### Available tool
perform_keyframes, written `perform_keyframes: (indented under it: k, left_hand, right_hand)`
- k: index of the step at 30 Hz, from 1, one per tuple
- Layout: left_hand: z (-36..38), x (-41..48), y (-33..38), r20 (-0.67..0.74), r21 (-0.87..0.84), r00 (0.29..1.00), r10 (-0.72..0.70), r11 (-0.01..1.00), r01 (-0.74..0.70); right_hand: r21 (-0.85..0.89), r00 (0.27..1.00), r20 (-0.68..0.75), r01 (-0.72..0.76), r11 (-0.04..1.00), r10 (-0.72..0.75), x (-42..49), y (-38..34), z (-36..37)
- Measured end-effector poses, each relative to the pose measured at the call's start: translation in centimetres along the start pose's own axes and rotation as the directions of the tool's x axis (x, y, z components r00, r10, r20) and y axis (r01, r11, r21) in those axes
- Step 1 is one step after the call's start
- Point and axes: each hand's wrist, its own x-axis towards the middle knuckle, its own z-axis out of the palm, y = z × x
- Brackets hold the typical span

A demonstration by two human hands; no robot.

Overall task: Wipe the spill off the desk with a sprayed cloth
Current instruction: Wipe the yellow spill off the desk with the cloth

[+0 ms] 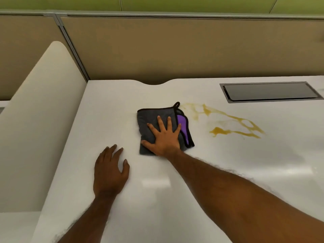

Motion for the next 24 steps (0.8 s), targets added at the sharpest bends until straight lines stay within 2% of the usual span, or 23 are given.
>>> perform_keyframes:
  k: [3, 5, 7, 9, 12, 16, 19, 21, 24]
  left_hand:
    - [-0.1, -0.1, 0.1, 0.030, -0.007, 0.999, 0.015, 1.000, -0.014]
    - [-0.2, -0.2, 0.0, 0.033, -0.006, 0.999, 0.030, 1.000, -0.030]
    - [-0.3, -0.2, 0.0, 0.020, 0.000, 0.999, 0.036, 0.999, -0.036]
    - [-0.3, -0.2, 0.1, 0.008, 0.001, 1.000, 0.020, 1.000, -0.020]
    - [-0.3, 0.0, 0.3, 0.016, 0.004, 1.000, -0.004, 1.000, 0.004]
    - [-0.4, -0.1, 0.2, 0.040, 0.020, 0.999, 0.013, 1.000, -0.014]
    - [-0.4, -0.2, 0.1, 0.072, 0.044, 0.997, 0.021, 0.999, -0.024]
    - [-0.6, -0.2, 0.3, 0.084, 0.060, 0.996, 0.029, 0.998, -0.034]
    - [-0.7, -0.3, 0.7, 0.097, 0.095, 0.995, 0.033, 0.995, -0.042]
  right_hand:
    - [-0.011, 0.990, -0.002, 0.140, 0.990, -0.140, -1.7, -0.6, 0.4]
    - [0.010, 0.988, -0.070, 0.138, 0.990, -0.137, -2.2, 2.0, 0.3]
    - [0.030, 0.993, -0.121, -0.001, 1.000, 0.005, -2.1, 5.8, 0.0]
    - [0.042, 0.980, -0.095, -0.171, 0.984, 0.174, -1.6, 8.8, -0.6]
    - [0.031, 0.964, -0.064, -0.257, 0.966, 0.258, -1.3, 7.7, -1.0]
    - [0.020, 0.997, -0.038, -0.065, 0.998, 0.066, -2.9, 3.1, 0.1]
    - [0.012, 0.999, -0.034, 0.007, 1.000, -0.007, -4.3, 4.8, -0.4]
    - [0.022, 0.996, -0.049, -0.072, 0.997, 0.073, -5.0, 7.5, -0.7]
    - [0.044, 0.959, -0.056, -0.277, 0.960, 0.279, -5.1, 10.5, -1.1]
